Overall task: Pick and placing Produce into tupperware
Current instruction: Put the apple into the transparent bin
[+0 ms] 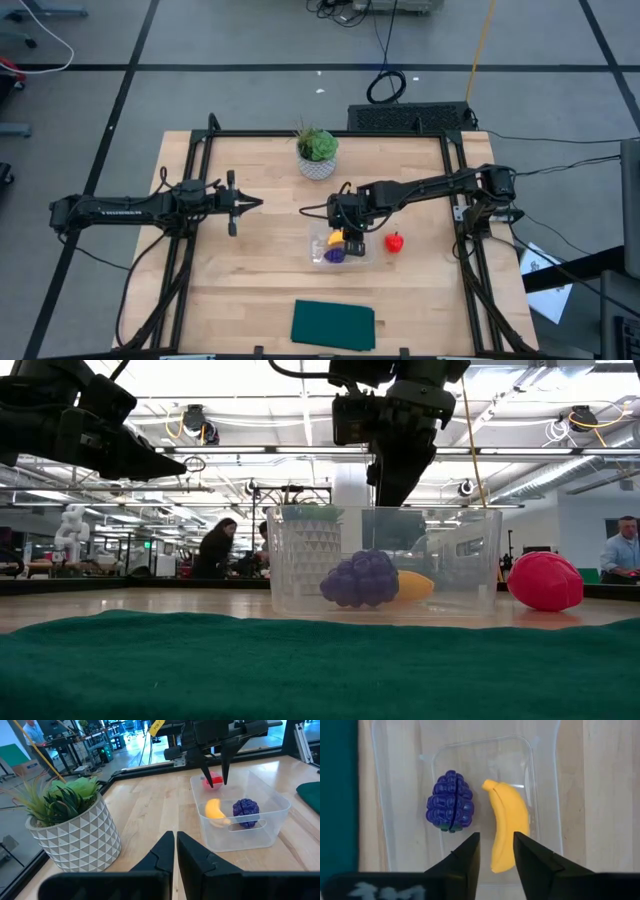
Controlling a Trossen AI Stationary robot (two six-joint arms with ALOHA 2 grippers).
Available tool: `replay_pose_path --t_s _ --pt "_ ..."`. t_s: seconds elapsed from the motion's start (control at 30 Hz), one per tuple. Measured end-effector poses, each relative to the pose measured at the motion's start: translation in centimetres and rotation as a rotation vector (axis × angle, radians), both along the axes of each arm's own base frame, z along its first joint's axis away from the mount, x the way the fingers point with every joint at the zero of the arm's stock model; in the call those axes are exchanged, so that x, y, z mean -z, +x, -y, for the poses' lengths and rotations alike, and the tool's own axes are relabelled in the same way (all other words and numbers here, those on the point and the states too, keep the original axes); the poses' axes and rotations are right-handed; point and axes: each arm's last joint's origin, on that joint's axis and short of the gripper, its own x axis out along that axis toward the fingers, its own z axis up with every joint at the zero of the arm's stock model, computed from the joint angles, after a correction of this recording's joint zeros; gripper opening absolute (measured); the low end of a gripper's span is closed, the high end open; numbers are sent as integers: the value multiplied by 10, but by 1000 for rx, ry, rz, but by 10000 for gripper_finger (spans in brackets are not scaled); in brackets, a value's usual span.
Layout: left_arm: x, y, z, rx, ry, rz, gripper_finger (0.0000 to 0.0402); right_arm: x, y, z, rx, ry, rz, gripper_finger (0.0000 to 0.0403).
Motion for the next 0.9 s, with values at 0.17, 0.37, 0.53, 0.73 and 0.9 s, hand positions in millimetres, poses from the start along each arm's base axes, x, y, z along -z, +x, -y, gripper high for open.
replay_pose_path --t_s 0.17,0.37,0.53,0.73,0.9 --pt "0 0 0 0 0 0 26 0 0 0 -7 -2 2 65" --pt "0 0 0 0 0 0 26 0 1 0 -14 -4 10 24" --pt "0 0 0 0 0 0 26 -1 0 0 -16 -2 0 4" --pt "0 0 0 0 0 0 26 -19 1 0 -29 -8 -15 0" --pt "0 0 0 0 0 0 26 -34 3 -1 -58 -17 -6 0"
